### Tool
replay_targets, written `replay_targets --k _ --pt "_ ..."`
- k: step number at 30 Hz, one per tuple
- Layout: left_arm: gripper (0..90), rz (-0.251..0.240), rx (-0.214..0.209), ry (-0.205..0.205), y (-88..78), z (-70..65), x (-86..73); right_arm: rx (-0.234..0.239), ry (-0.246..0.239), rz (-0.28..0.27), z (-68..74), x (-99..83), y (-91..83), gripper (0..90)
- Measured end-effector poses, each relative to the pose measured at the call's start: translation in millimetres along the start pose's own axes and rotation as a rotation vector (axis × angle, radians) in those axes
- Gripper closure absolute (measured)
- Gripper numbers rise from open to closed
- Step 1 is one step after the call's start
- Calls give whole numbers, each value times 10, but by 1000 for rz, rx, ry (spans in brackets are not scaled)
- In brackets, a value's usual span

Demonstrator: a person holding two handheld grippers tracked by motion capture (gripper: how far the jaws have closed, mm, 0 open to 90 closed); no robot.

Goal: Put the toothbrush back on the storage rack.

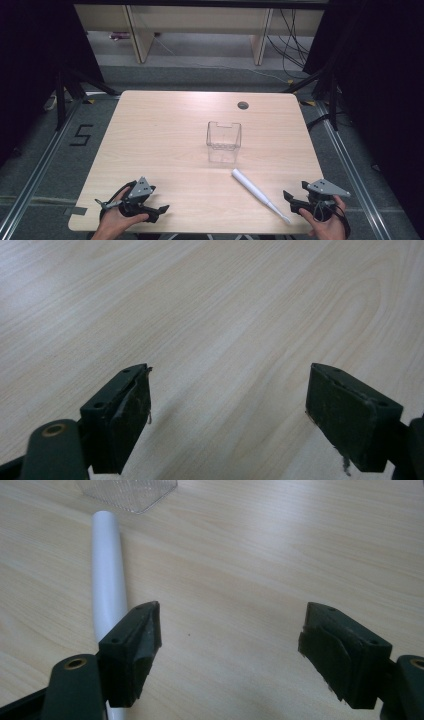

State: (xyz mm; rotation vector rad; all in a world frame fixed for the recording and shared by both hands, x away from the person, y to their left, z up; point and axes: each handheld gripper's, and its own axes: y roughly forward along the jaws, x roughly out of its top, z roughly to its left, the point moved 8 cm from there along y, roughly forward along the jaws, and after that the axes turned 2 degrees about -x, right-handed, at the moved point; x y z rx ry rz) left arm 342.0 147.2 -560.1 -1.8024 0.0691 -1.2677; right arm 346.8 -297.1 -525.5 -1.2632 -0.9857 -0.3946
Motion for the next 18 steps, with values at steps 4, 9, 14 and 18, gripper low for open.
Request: replay_targets --k 4,9,14,18 --pt "177 3 5 3 1 5 -4 -2 -5 -8 0 9 0 243" --pt "177 1 0 0 1 1 -2 5 0 -15 31 35 -15 257" --pt "177 5 12 12 5 17 -2 28 3 -57 54 91 -50 343" --pt "177 9 1 19 9 13 -5 60 -11 -67 103 115 -69 455"
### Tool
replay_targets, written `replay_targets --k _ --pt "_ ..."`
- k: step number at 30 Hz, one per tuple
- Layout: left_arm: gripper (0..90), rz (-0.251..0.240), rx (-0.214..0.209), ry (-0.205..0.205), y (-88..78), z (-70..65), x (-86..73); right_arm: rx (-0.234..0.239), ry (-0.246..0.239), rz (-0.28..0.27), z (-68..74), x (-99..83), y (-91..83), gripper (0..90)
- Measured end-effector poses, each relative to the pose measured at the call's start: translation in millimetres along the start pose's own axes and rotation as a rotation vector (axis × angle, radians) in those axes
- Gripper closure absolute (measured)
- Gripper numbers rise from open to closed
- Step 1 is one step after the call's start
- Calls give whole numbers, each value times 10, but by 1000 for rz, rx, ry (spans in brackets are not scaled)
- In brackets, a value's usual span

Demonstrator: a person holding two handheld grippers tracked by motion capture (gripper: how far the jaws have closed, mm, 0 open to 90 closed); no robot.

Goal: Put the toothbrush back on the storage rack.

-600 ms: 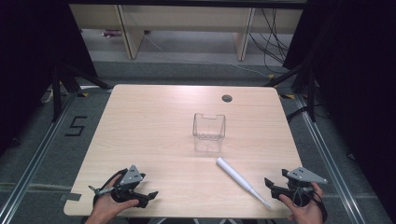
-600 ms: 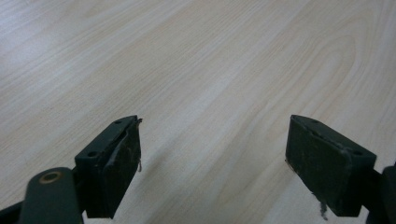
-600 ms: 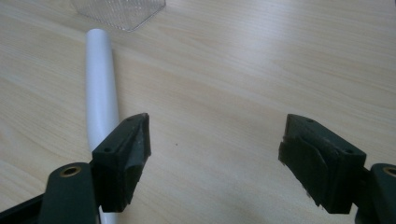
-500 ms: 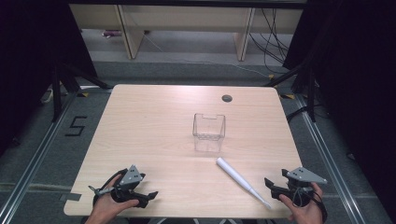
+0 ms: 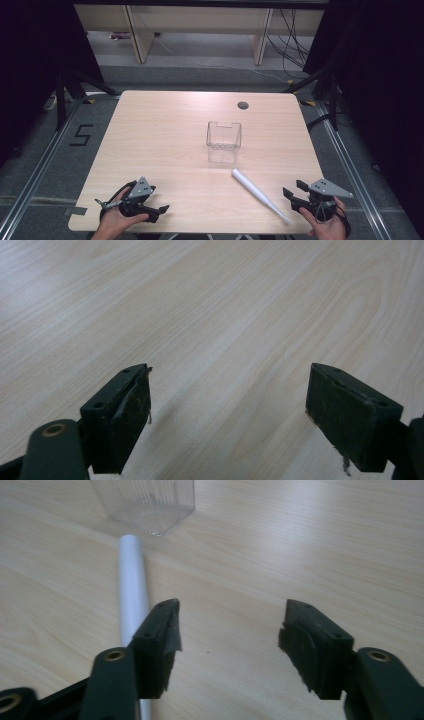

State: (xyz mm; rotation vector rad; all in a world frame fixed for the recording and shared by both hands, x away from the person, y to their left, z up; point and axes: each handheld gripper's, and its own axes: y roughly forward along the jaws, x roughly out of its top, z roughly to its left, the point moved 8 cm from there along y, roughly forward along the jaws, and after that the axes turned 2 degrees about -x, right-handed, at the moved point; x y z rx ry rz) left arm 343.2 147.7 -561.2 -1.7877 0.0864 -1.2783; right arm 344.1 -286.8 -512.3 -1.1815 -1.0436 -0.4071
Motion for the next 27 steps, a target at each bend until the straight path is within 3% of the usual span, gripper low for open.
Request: replay_targets --k 7,11,12,13,14,15,16,18,20,27 --pt "177 -4 -1 -8 -1 -2 1 81 -20 29 153 -14 6 665" --pt "177 2 2 1 1 3 -2 112 -45 43 236 -22 9 749" --pt "177 -4 -6 -1 2 -9 7 131 -73 50 308 -27 15 811" --pt "177 -4 -3 -1 2 -5 7 143 -52 73 357 -45 5 826" --pt "177 -3 1 -2 3 0 4 161 -89 63 378 -38 30 839" --pt "177 -2 4 -1 3 5 1 168 -86 76 415 -50 30 851" --pt "177 6 4 5 -3 13 -6 179 -127 68 435 -45 58 861" --pt "177 2 3 1 -3 13 -2 202 -124 98 512 -79 75 879" --pt "178 -2 4 -2 -1 7 2 218 -154 104 549 -90 108 893" --pt "178 -12 -7 -15 9 -9 9 241 -184 135 619 -137 146 900"
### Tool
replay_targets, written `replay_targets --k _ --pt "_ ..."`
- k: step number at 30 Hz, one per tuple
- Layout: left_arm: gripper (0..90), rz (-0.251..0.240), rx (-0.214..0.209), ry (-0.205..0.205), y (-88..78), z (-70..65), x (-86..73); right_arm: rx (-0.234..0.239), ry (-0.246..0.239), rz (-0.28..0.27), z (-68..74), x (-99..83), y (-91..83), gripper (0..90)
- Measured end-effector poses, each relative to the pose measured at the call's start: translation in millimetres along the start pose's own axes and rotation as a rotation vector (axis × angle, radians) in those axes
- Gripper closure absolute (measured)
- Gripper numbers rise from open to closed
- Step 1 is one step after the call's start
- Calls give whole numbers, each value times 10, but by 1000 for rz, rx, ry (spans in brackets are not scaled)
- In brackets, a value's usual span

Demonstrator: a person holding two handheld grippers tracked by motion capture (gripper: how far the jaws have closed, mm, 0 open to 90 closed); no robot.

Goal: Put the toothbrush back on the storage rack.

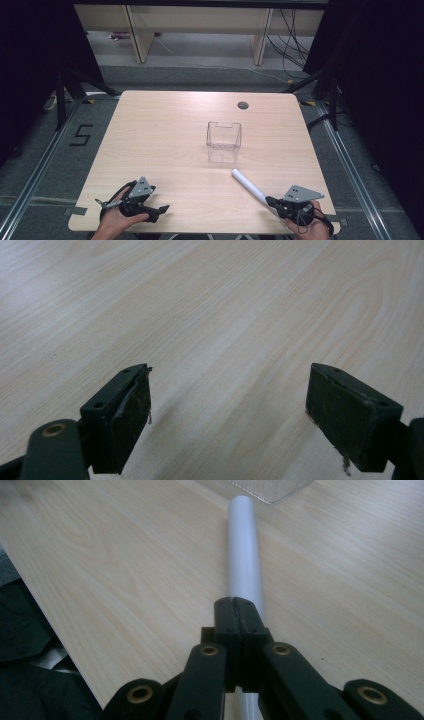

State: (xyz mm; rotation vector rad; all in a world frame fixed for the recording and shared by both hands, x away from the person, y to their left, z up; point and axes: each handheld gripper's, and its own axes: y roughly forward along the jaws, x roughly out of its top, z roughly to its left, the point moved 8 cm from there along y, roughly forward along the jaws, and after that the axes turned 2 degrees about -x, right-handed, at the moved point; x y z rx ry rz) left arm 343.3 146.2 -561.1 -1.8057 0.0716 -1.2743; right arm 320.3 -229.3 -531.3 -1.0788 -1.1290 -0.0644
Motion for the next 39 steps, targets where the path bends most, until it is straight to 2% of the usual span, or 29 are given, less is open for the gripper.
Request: replay_targets --k 1,2,7,8,9,10,24,29,30,33,34,36,37,38,39 --pt "178 15 7 17 -9 17 -10 -5 -9 3 -2 -3 7 900" --pt "178 15 7 17 -9 17 -10 -5 -9 3 -2 -3 7 900" --pt "178 12 10 14 -7 17 -8 -15 -68 33 7 -23 63 900" --pt "177 8 5 8 -4 10 -6 -1 -56 43 28 -30 75 900" --pt "178 0 1 0 0 -1 1 -7 -67 46 22 -34 90 900" --pt "178 14 9 15 -7 17 -7 -7 -63 55 26 -41 92 900" --pt "178 9 0 11 -6 -2 -3 -5 -79 124 39 -117 141 900" --pt "177 8 0 11 -3 -6 -2 -15 -102 145 -3 -148 155 900" --pt "177 9 0 11 -5 -6 -2 -20 -90 150 -5 -154 150 900" --pt "178 7 1 10 -7 -3 -1 -28 -98 156 -26 -165 150 900" --pt "178 7 1 11 -7 -2 -2 -26 -114 154 -37 -164 152 900" --pt "178 8 0 11 -7 -2 -2 -29 -101 158 -39 -171 154 900" --pt "178 9 -1 12 -5 -6 -3 -38 -76 167 -48 -177 152 900" --pt "178 9 0 12 -6 -8 -2 -36 -94 158 -67 -170 156 900" --pt "178 10 0 14 -7 -8 -2 -41 -83 161 -75 -171 147 900"
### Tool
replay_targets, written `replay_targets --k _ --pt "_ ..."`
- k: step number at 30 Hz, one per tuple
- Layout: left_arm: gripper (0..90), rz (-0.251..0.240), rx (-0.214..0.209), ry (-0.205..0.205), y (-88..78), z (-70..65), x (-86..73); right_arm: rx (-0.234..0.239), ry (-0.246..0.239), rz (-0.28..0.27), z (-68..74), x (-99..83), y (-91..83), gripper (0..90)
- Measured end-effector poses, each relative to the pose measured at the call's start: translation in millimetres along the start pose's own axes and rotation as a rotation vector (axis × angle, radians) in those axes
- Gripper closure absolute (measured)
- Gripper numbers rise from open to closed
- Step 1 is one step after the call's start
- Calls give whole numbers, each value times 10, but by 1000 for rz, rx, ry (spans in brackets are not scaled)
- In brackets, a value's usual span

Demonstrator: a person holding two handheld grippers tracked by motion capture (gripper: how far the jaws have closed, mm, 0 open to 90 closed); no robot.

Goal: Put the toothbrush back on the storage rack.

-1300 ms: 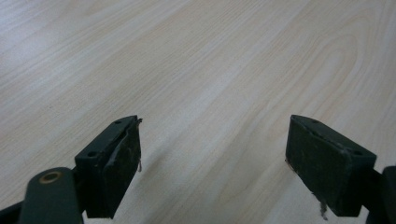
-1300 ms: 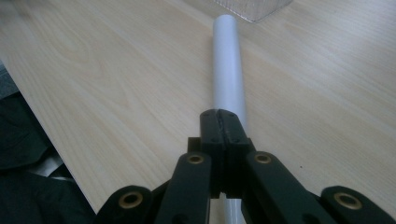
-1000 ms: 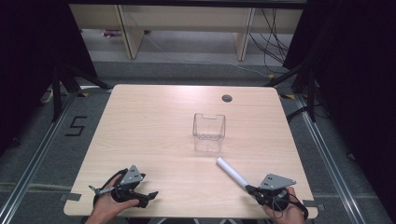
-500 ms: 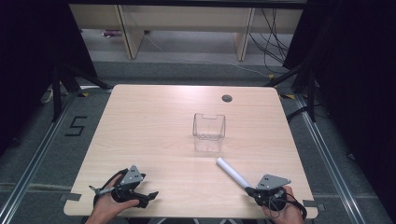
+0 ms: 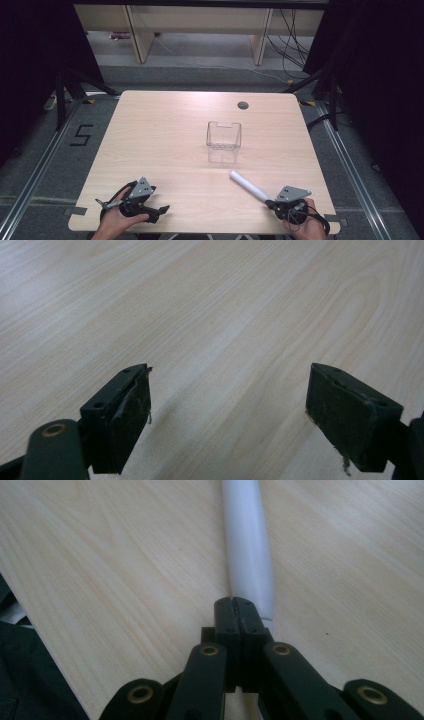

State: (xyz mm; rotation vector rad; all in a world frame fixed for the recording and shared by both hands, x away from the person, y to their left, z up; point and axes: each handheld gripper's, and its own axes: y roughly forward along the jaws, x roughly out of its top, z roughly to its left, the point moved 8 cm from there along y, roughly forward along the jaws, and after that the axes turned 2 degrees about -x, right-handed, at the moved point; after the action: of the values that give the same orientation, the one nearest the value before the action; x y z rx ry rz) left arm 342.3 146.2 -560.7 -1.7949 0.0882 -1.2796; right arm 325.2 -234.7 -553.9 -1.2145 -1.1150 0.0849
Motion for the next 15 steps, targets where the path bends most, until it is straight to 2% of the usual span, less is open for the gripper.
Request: replay_targets --k 1,2,9,10,12,13,15 --pt "178 -1 1 -1 1 1 0 -8 -18 -7 -29 3 5 900" --pt "177 -1 1 -2 1 2 0 -8 4 9 -27 -13 -7 900" --pt "177 1 6 -1 6 5 -1 -42 5 28 -118 -45 20 900" --pt "178 1 6 -1 6 5 -1 -47 -15 17 -145 -33 29 900" --pt "178 0 1 -4 4 1 0 -52 9 15 -153 -28 37 900" --pt "178 0 0 -4 3 2 -1 -55 9 36 -170 -37 23 900" --pt "177 9 9 3 1 21 -8 -57 -12 26 -217 -32 38 900"
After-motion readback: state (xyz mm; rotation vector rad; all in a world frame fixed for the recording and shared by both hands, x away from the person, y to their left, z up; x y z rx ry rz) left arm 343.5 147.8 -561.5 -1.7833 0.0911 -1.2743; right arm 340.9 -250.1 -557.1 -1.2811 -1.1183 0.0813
